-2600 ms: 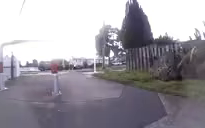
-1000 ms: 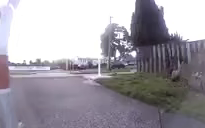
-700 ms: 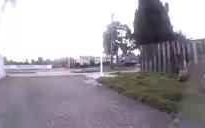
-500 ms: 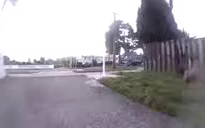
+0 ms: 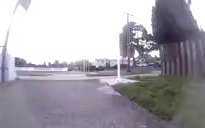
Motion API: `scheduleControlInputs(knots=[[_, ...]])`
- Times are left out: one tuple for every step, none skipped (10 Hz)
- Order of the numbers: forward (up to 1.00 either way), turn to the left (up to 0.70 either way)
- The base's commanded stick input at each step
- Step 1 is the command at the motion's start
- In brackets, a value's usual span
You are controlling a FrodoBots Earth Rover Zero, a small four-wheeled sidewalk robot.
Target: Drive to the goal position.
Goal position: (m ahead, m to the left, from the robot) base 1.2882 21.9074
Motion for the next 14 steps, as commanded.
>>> scheduleControlInputs(knots=[[0.85, 0.34], [0.85, 0.34], [0.85, 0.34], [0.85, 0.34], [0.85, 0.34], [0.85, 0.34], [0.85, 0.34], [0.85, 0.34], [0.85, 0.34], [0.85, 0.34], [0.85, 0.34], [0.85, 0.34], [0.85, 0.0], [0.85, 0.0]])
